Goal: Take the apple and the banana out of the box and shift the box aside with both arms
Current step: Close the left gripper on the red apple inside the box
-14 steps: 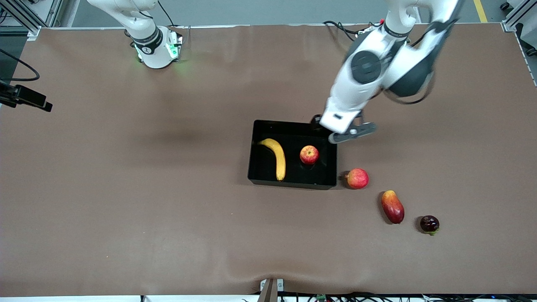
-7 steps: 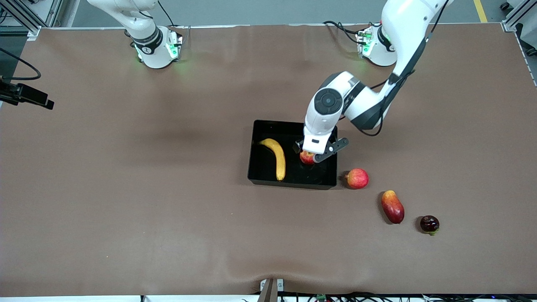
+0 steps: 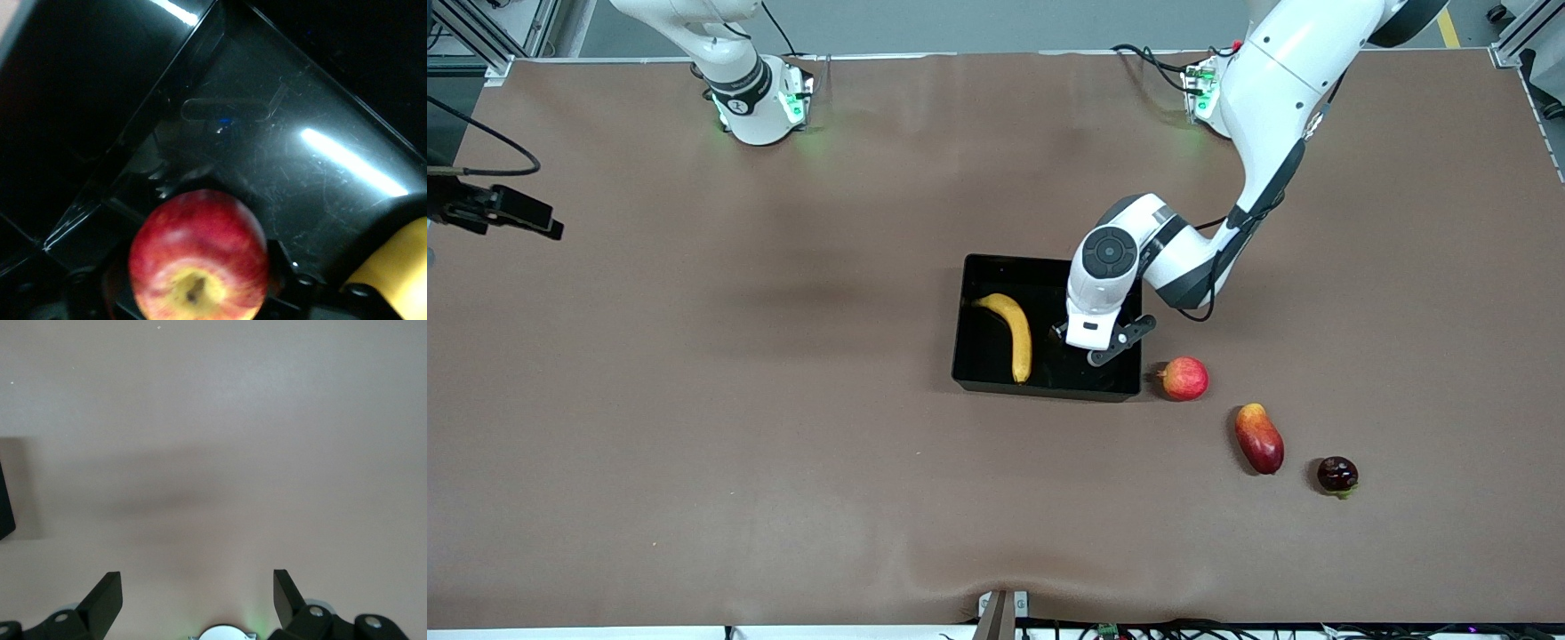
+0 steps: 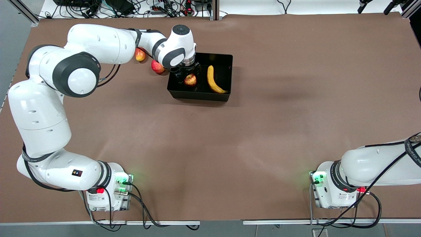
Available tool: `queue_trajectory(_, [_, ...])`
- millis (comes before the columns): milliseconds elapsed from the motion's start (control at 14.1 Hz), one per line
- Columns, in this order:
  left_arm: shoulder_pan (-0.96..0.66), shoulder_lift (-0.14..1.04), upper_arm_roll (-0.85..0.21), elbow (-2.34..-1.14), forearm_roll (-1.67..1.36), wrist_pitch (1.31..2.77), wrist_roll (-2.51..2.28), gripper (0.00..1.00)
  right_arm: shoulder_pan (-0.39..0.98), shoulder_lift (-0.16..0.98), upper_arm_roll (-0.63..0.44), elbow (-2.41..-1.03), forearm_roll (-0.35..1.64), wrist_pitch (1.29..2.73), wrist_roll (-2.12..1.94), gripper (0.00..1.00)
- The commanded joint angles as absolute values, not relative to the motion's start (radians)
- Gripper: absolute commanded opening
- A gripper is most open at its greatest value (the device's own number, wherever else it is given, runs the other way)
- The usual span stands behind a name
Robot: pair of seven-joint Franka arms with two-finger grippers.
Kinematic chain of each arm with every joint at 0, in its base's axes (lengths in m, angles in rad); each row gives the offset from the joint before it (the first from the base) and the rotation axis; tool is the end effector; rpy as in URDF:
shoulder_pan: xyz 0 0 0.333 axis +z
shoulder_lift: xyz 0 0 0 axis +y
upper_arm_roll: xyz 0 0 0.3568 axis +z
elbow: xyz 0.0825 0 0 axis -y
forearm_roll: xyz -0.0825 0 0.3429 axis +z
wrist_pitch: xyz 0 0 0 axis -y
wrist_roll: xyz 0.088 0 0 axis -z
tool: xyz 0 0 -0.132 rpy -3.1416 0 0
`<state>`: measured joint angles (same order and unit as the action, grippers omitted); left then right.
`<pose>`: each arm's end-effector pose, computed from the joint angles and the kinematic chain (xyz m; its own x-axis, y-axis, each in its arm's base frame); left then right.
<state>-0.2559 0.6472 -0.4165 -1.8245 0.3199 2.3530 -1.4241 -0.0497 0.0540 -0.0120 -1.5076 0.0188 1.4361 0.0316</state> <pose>0.5190 -0.3681 0.2372 0.8312 0.5547 -0.0381 0.5535 -0.8320 -0.0373 0.5137 -0.0289 0.6285 0.9880 -0.0902 -0.1257 -0.0927 -0.9956 -0.0142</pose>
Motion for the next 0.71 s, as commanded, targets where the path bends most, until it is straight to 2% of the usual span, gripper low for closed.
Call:
queue_trajectory(0, [-0.253, 0.641, -0.42, -1.799, 0.354, 2.365, -1.456, 0.0, -0.031, 0.083, -0.014, -1.503, 0.021, 1.456, 0.037, 1.0])
queue_trajectory(142, [-0.25, 0.603, -0.422, -1.77, 0.354, 2.315, -1.431, 0.0, -0.026, 0.095, -0.014, -1.505, 0.023, 1.456, 0.037, 1.0])
queue_trajectory(425, [-0.235, 0.505, -0.426, -1.64, 0.339, 2.085, -1.271, 0.0, 0.011, 0.109, -0.014, -1.505, 0.023, 1.456, 0.037, 1.0])
queue_trajectory(637, [-0.148, 0.425, -0.431, -1.635, 0.316, 2.034, -1.078, 0.0, 0.061, 0.135, -0.014, -1.502, 0.023, 1.456, 0.041, 1.0])
